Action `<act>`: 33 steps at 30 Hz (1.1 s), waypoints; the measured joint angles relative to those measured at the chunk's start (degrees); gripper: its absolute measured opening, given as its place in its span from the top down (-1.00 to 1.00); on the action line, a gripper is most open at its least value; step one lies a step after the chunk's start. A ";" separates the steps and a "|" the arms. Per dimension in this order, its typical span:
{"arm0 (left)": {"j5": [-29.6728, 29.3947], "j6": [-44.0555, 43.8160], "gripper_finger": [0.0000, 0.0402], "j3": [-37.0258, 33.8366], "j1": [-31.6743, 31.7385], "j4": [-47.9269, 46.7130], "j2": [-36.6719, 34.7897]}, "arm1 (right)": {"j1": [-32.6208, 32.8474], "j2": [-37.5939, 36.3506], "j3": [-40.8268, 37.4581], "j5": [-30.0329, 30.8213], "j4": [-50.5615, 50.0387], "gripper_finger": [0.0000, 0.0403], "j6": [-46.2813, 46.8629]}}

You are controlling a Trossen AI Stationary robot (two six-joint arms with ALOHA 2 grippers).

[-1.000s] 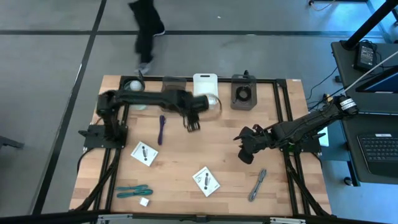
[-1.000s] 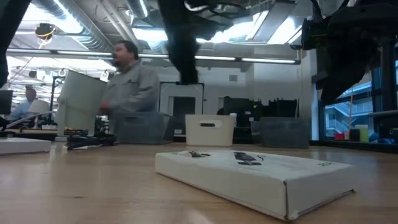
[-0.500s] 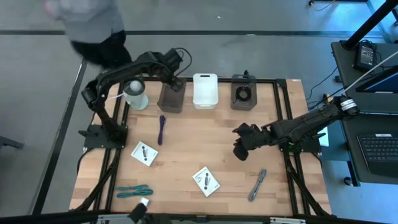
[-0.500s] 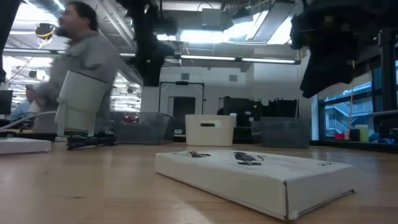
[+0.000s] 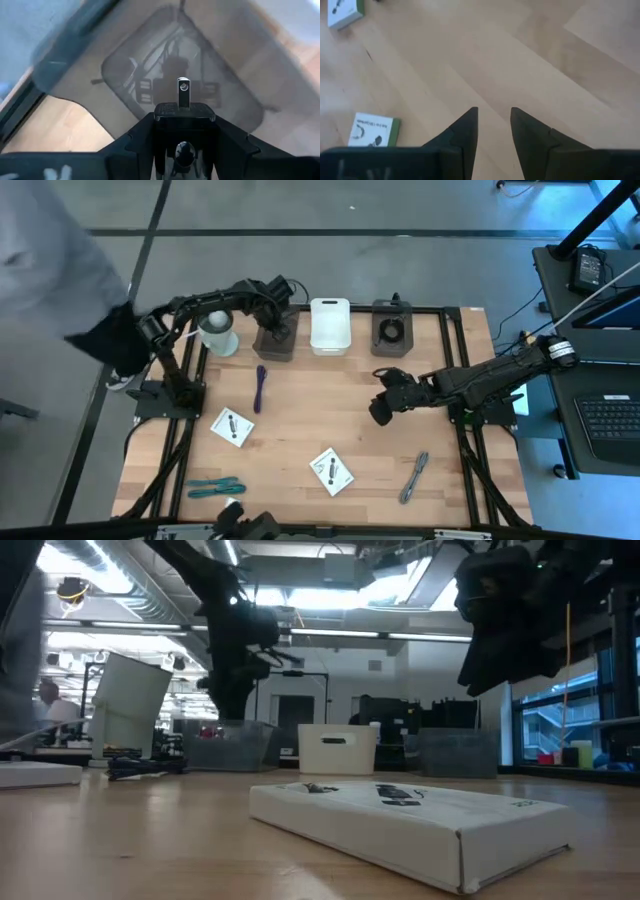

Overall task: Pick and place items into bin
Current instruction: Put the black charger adapter into the left black bin, then put the gray charger cable into the right black bin

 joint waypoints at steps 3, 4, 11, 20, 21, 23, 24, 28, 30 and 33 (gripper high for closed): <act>0.06 5.72 0.28 -0.28 -0.34 0.64 2.53 | -0.83 0.00 0.00 0.07 0.89 0.41 0.00; -0.31 7.49 0.28 -0.28 -0.51 0.81 3.36 | -1.11 0.00 0.00 0.07 1.13 0.41 -0.02; -0.34 13.51 0.28 -0.28 -0.79 1.23 8.64 | -1.98 0.00 0.00 0.15 2.51 0.41 0.09; -1.55 14.06 0.00 -0.28 -1.52 1.23 9.70 | -1.96 0.00 0.00 0.11 2.68 0.41 1.47; -1.71 14.06 -0.04 -0.22 -1.54 1.20 9.62 | -1.96 0.00 0.00 0.11 2.68 0.41 1.46; -1.81 14.06 -0.11 0.23 -1.53 0.85 9.60 | -1.96 0.00 0.00 0.11 2.66 0.41 1.46; -1.86 13.99 -0.13 0.47 -1.53 0.76 9.60 | -1.96 0.00 0.00 0.11 2.68 0.41 1.44; -1.86 12.71 -0.16 3.00 -1.53 -2.73 9.60 | -1.96 0.00 0.00 0.09 2.66 0.41 1.42; -1.91 12.40 -0.17 5.28 -1.53 -5.95 9.60 | -1.96 0.00 0.00 0.07 2.64 0.41 1.25; -1.99 10.11 -0.17 9.28 -1.53 -11.83 9.60 | -1.96 0.00 0.00 0.02 2.64 0.41 -0.15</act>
